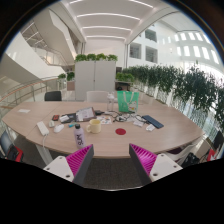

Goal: Pour water

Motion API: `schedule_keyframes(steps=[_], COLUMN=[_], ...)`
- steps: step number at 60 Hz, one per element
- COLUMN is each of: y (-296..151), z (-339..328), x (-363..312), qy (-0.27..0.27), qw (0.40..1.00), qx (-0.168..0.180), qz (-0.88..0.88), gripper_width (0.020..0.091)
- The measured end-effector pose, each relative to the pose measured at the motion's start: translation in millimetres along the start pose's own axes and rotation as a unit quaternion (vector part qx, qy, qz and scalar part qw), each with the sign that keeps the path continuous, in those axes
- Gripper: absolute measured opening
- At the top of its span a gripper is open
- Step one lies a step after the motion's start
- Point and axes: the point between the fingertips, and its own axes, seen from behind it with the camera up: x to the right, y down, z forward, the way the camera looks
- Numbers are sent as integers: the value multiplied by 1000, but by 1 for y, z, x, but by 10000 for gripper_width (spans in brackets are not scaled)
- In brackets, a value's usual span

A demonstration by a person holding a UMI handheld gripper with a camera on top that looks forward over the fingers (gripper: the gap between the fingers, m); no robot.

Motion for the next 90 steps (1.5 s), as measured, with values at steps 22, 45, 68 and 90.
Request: schedule_keyframes(steps=[22,45,68,90], y=[24,85,57,12], z=[41,247,375,371], x=[-47,-205,-231,-281], qy=[-14,-112,-76,-195], qw=[1000,992,992,976], qx=[14,57,103,67], qz=[18,27,10,65], gripper_width=[825,817,566,441])
